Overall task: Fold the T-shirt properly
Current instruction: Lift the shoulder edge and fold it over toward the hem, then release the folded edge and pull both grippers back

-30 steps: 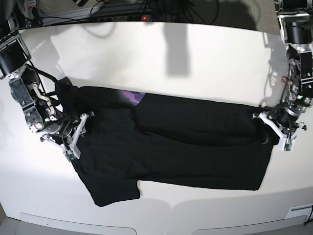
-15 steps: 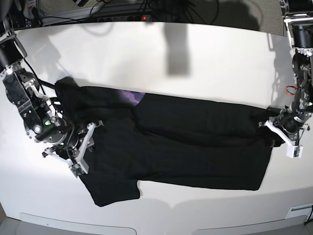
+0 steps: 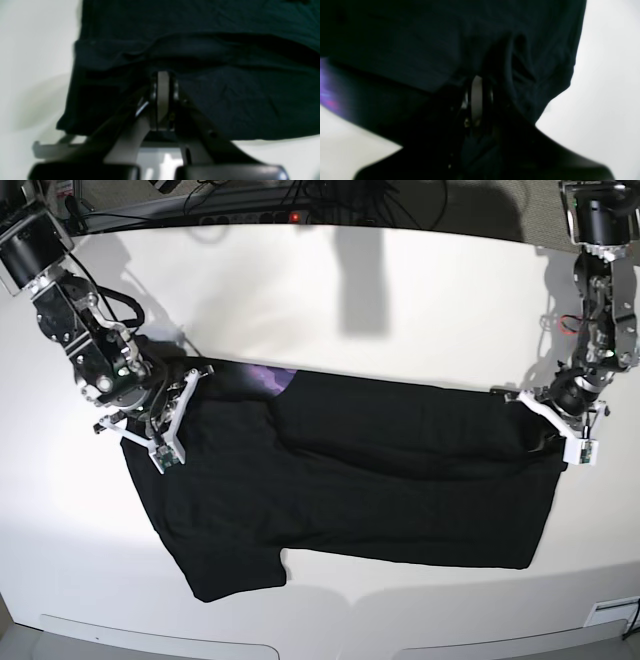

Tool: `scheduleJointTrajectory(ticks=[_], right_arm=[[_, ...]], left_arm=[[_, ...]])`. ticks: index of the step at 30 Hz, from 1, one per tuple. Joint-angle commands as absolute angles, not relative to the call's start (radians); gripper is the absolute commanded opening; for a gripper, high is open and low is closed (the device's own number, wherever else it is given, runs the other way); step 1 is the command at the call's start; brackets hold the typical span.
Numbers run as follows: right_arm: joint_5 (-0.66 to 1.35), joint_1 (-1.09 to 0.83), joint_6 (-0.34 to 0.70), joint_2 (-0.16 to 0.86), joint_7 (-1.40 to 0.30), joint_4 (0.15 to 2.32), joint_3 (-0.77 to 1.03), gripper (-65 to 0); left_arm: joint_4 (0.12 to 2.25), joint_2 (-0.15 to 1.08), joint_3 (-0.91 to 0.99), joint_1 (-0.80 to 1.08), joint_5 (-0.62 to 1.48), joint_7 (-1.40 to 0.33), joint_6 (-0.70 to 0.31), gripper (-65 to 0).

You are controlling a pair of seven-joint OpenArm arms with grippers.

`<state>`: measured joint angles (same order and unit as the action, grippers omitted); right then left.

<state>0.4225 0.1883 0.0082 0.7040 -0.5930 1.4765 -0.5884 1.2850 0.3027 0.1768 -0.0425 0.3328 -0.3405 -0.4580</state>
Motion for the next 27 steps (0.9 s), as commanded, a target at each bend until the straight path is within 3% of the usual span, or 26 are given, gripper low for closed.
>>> scheduleJointTrajectory(ticks=[1,6,14,21,27], right_arm=[[0.418,0.208,0.004,0.709,-0.561,1.463,-0.575,-65.0],[0.416,0.196,0.007,0.674,-0.561,1.389,-0.575,-65.0],[0.309,0.107,0.006,0.673,-0.537,1.391,-0.575,-65.0],[0.302,0.08,0.006,0.677,-0.547,1.391,-0.575,-65.0],[0.27,0.011,0.006,0.68,-0.55,1.416,-0.575,-65.0]], left_arm=[[1.301,0.305,0.181,-0.068,0.329,-0.308,-0.463,-65.0],[1.23,0.263,0.182,-0.118,0.244,-0.29,-0.463,-65.0],[0.91,0.27,0.182,-0.245,0.157,-0.239,-0.459,-65.0],[0.896,0.27,0.182,-0.231,0.158,-0.44,-0.46,-65.0],[0.9,0.286,0.182,-0.126,0.197,-0.448,-0.464,-65.0]])
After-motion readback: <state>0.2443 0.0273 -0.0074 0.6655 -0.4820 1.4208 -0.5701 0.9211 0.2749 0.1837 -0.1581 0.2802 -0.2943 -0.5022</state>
